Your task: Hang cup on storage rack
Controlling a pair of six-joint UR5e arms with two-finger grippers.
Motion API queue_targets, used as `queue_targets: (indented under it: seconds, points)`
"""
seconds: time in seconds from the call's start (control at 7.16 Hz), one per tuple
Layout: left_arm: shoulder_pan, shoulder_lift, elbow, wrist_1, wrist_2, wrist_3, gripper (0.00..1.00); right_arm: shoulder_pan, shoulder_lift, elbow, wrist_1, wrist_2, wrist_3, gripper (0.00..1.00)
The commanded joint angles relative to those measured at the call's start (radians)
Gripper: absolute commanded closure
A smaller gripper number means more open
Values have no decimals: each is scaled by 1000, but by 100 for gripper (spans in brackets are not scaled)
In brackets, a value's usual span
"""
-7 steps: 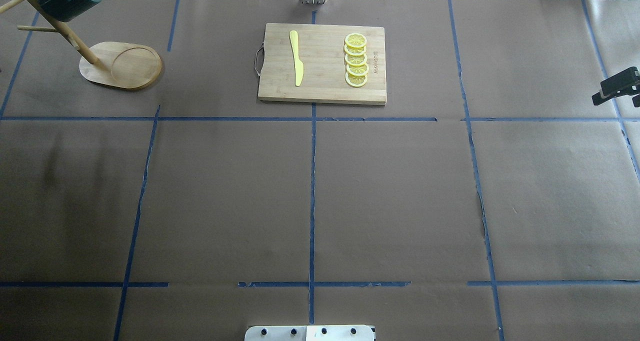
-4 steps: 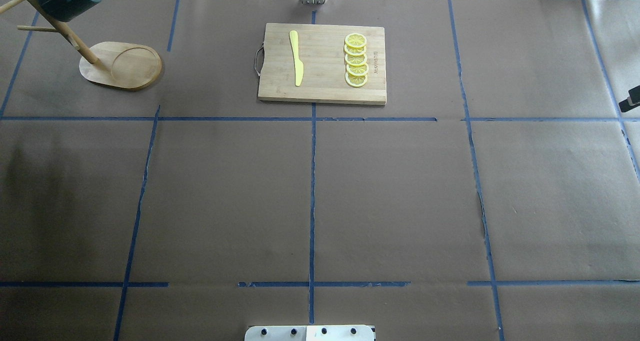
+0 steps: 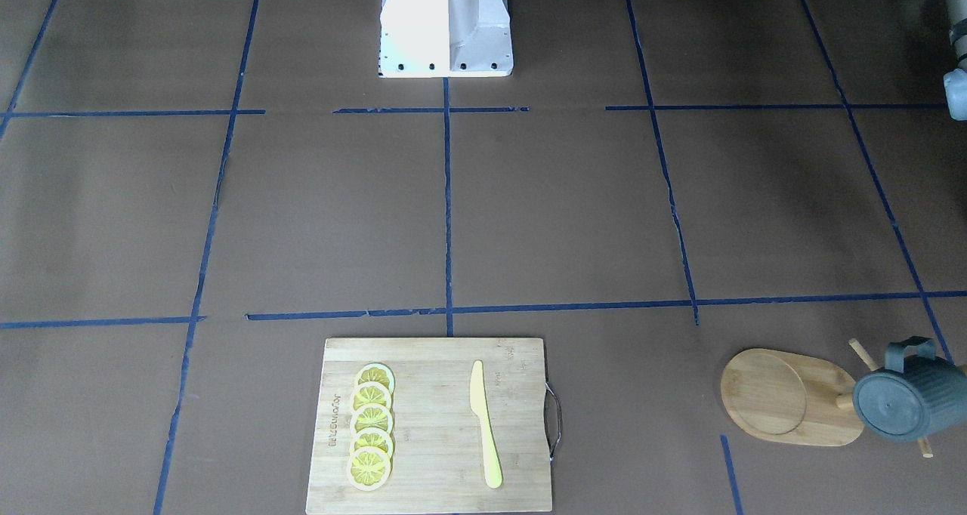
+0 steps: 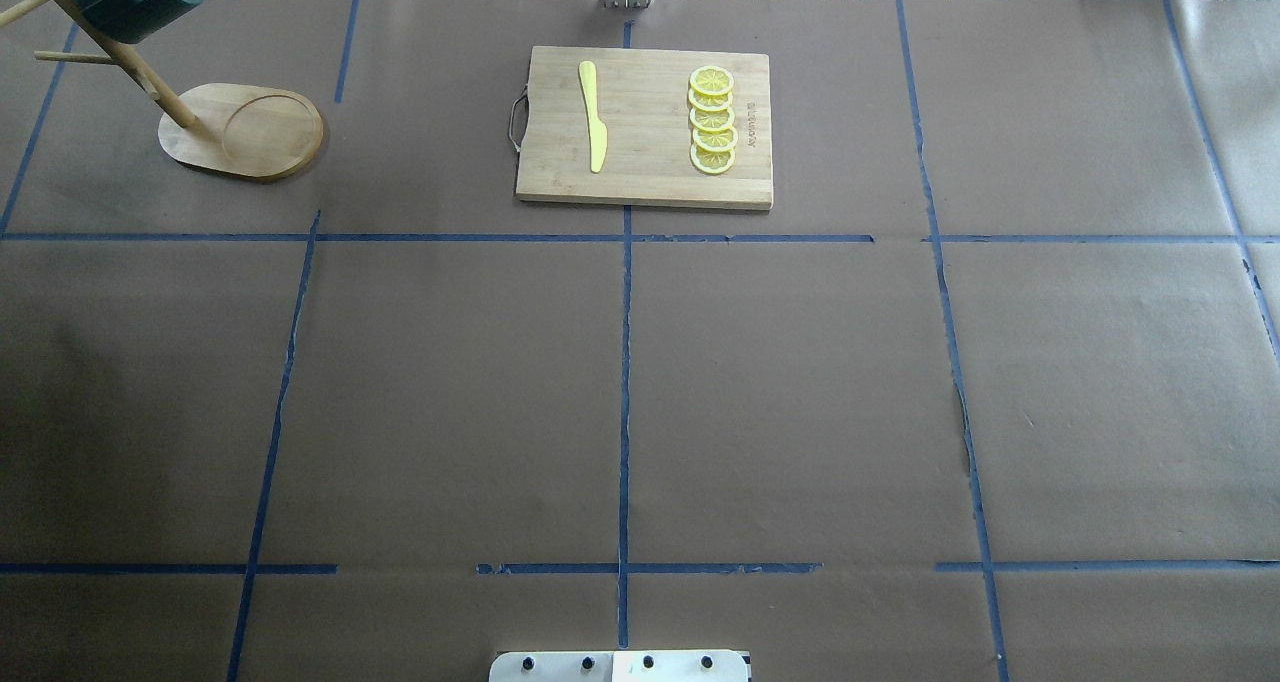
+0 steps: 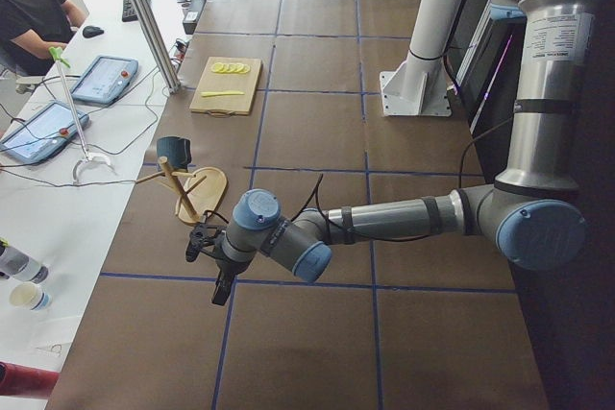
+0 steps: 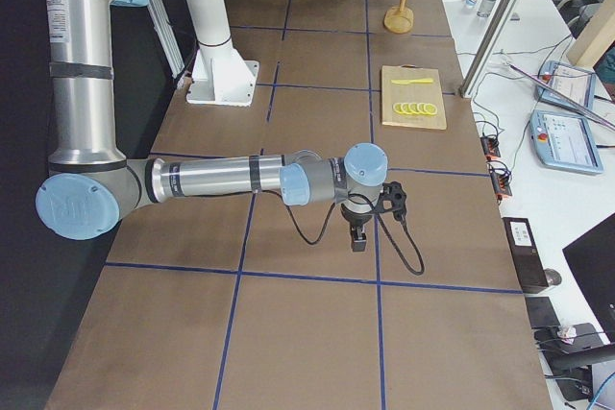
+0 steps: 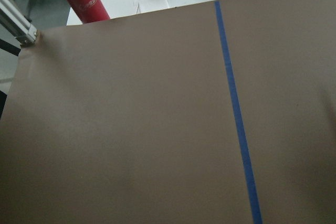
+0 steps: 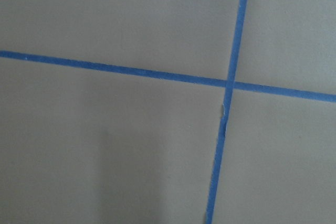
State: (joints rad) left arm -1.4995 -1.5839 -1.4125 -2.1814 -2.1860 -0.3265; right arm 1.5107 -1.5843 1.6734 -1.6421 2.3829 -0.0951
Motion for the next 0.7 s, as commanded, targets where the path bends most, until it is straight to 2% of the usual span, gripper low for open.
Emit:
queue_targets:
  seconds: [0.0,0.28,0.42,0.56]
  points:
    - [-36,54,-110,272,-238,104,0,26,-19,-32,-79,-7,-115,0]
    - [-30,109,-231,475,-270,192,0,25,-31,-34,-76,-1,-115,0]
    - [-36,102,-299,705,-264,310,0,25,-22,-34,-76,1,-115,0]
    - [-74,101,-342,836,-224,402,0,25,-19,-29,-74,5,-115,0]
